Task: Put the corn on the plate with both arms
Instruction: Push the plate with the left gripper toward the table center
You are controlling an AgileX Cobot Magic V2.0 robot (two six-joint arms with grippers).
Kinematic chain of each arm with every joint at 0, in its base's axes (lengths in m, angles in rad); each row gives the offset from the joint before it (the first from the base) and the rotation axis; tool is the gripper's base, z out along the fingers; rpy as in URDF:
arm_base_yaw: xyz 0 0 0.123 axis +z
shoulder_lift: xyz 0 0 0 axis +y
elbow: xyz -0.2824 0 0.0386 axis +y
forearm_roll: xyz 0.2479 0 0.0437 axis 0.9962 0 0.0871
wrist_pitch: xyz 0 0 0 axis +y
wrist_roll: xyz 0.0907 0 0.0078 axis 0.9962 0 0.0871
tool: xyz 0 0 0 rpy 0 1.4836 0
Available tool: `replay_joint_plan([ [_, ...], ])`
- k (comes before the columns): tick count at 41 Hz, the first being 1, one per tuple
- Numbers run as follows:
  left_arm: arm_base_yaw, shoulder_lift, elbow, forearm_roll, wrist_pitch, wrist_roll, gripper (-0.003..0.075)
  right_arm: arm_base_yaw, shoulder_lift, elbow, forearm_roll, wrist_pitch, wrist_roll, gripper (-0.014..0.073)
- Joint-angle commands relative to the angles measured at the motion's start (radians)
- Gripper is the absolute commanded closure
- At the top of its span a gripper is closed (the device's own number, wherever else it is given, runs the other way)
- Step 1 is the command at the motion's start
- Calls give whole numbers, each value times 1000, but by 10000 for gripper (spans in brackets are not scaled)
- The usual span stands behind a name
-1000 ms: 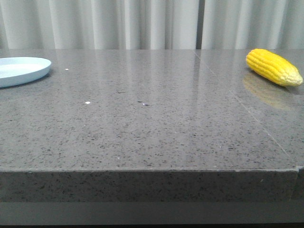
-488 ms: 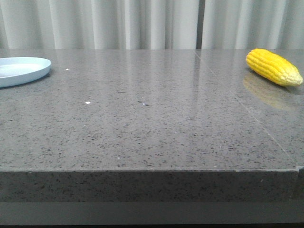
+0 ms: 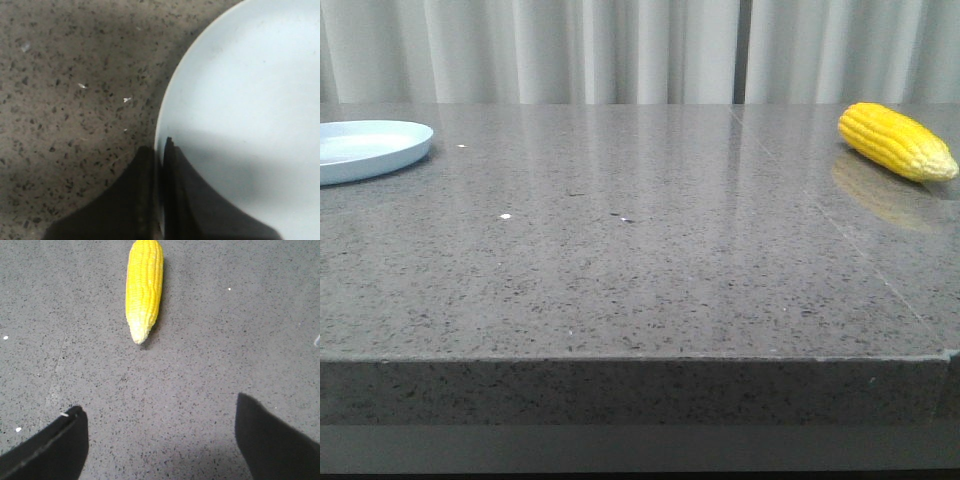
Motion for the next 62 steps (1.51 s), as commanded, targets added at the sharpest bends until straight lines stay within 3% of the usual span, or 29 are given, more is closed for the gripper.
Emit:
replay_joint_plan([
  [1, 0, -49, -41, -21, 10, 2, 741, -5, 7, -24, -14, -72, -2, -29],
  [11, -51, -49, -152, -40, 125, 2, 741, -5, 7, -24, -14, -72, -2, -29],
  [23, -246, -49, -285, -63, 211, 2, 741, -5, 7, -24, -14, -72, -2, -29],
  [38, -497, -39, -285, -57, 194, 2, 741, -5, 7, -24, -14, -72, -2, -29],
  [54, -583, 27, -285, -55, 187, 2, 738, -5, 7, -24, -14, -72, -2, -29],
  [57, -583, 37, -285, -55, 192, 2, 699, -5, 7, -24, -14, -72, -2, -29],
  [62, -583, 40, -285, -55, 195, 2, 487, -5, 7, -24, -14, -72, -2, -29],
])
